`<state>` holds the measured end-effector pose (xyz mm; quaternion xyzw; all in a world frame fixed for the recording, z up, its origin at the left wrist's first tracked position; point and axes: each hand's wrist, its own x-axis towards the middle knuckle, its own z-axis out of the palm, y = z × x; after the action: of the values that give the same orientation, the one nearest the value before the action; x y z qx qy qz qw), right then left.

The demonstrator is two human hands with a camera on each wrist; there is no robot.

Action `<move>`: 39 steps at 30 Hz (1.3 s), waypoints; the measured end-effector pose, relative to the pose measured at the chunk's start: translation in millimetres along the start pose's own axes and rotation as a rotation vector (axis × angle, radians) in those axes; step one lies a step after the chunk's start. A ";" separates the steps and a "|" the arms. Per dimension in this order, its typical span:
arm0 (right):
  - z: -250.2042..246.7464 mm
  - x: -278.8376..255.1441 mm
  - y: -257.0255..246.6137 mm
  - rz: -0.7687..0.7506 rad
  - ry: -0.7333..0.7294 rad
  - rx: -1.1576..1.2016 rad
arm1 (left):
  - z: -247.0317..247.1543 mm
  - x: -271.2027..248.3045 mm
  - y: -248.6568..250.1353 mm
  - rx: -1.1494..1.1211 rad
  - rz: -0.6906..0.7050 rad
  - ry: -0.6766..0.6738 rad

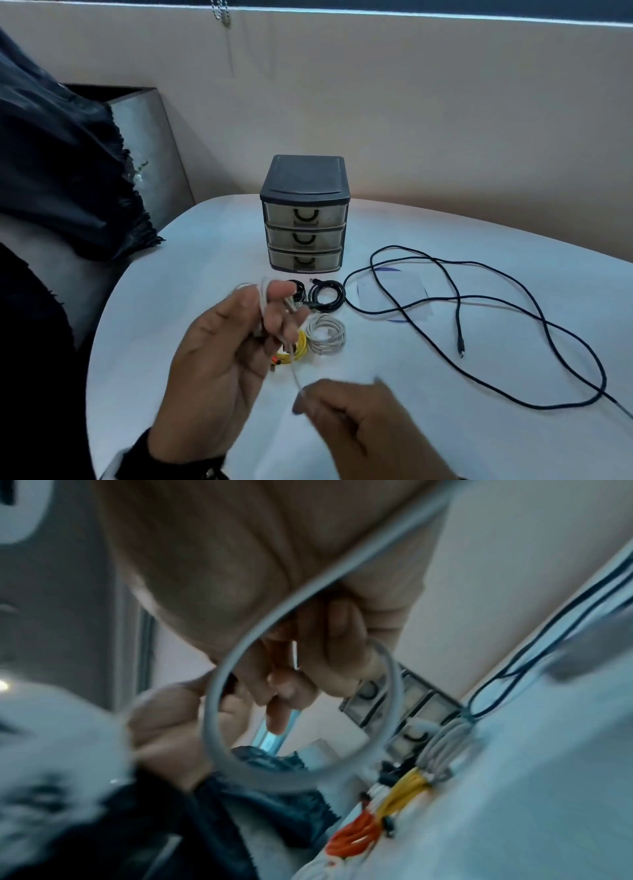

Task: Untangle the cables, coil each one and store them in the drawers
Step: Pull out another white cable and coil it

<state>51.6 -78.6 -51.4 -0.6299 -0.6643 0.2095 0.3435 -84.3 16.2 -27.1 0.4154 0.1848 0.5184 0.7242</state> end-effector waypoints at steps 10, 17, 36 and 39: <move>-47.5 -2.3 -13.5 -0.193 0.099 -0.154 | -2.7 -9.2 -15.4 1.142 0.215 -0.286; -67.9 3.2 4.5 -0.014 0.125 -0.119 | -0.8 -11.6 12.0 0.936 -0.262 -0.519; -119.0 9.6 70.7 0.369 1.158 0.177 | -39.7 11.1 0.1 1.003 -0.135 -0.214; -126.4 5.6 86.9 0.454 1.279 0.100 | -36.4 9.9 4.1 0.939 -0.184 -0.243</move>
<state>203.0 -82.3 -26.7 -0.7370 -0.1712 -0.1067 0.6450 -108.3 40.6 -43.5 0.7364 0.3488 0.2609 0.5178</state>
